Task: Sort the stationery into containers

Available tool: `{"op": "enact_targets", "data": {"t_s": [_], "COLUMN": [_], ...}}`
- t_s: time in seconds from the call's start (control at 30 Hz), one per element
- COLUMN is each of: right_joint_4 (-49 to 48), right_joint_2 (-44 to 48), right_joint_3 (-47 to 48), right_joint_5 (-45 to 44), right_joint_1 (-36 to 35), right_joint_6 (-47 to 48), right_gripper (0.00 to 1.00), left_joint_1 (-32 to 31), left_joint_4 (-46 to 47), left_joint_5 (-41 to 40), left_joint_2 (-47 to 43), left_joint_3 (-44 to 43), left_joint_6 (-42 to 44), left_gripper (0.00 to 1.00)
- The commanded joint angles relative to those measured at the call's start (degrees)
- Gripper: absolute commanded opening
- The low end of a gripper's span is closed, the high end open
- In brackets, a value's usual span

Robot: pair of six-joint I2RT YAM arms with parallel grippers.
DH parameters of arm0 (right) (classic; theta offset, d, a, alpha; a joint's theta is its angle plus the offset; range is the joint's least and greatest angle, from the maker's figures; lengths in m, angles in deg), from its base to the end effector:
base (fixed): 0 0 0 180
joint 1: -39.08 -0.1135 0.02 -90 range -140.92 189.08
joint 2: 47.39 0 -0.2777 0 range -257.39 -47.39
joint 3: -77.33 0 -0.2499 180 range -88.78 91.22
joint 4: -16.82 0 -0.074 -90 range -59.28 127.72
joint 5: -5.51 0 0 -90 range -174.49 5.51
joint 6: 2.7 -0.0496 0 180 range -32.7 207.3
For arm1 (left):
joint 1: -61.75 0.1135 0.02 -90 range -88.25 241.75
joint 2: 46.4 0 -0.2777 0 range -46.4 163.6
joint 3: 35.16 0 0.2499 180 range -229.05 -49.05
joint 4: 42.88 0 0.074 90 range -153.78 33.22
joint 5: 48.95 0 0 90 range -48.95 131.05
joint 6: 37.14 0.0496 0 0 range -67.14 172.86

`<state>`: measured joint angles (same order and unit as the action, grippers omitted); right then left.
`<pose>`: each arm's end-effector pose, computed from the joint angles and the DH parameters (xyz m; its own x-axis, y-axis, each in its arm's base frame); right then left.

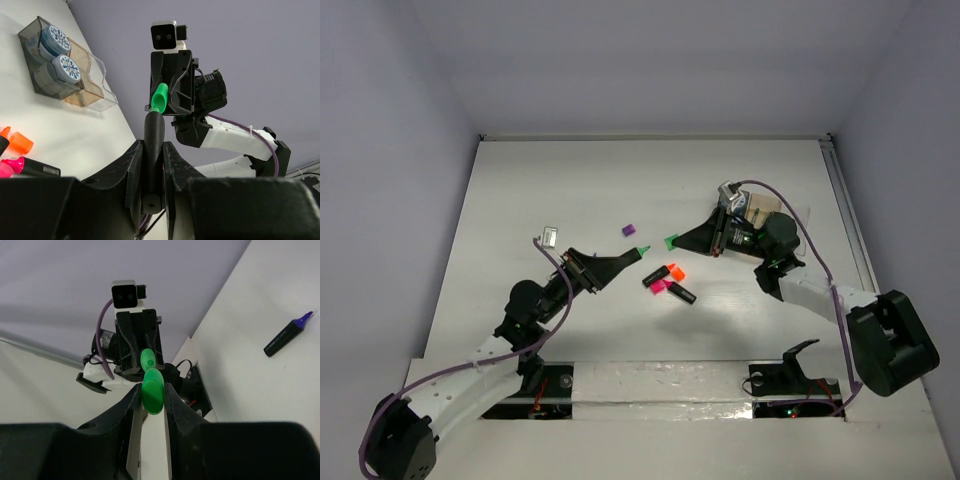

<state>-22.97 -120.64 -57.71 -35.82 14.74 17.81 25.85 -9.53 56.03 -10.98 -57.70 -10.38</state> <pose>0.2258 0.1430 0.2823 -0.8192 0.3083 -0.4836 -0.5004 0.0276 0.8654 0.1152 -0.0992 0.2614 -0.5534 -0.6642 -0.5025 0.5963 0.1053 -0.7958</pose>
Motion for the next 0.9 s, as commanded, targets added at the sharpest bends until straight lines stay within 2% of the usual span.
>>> {"op": "enact_targets", "data": {"t_s": [0.0,0.3,0.87], "right_joint_4": [-9.0,-14.9,-15.4], "right_joint_2": [-1.2,-5.8,-8.7], "right_joint_3": [-0.5,0.0,0.7], "right_joint_5": [-1.6,-2.8,-4.7], "right_joint_1": [-0.6,-2.5,-4.7], "right_joint_6": [-5.3,-8.4,-7.9], "right_gripper": [0.11,0.12,0.12], "left_joint_1": [0.2,0.2,0.2], "left_joint_4": [5.0,9.4,11.6], "left_joint_5": [0.4,1.3,1.3], "left_joint_2": [-0.1,4.7,5.8], "left_joint_3": [-0.4,-0.8,-0.1], "left_joint_6": [2.0,2.6,2.4], "left_gripper": [0.00,0.00,0.00]}}
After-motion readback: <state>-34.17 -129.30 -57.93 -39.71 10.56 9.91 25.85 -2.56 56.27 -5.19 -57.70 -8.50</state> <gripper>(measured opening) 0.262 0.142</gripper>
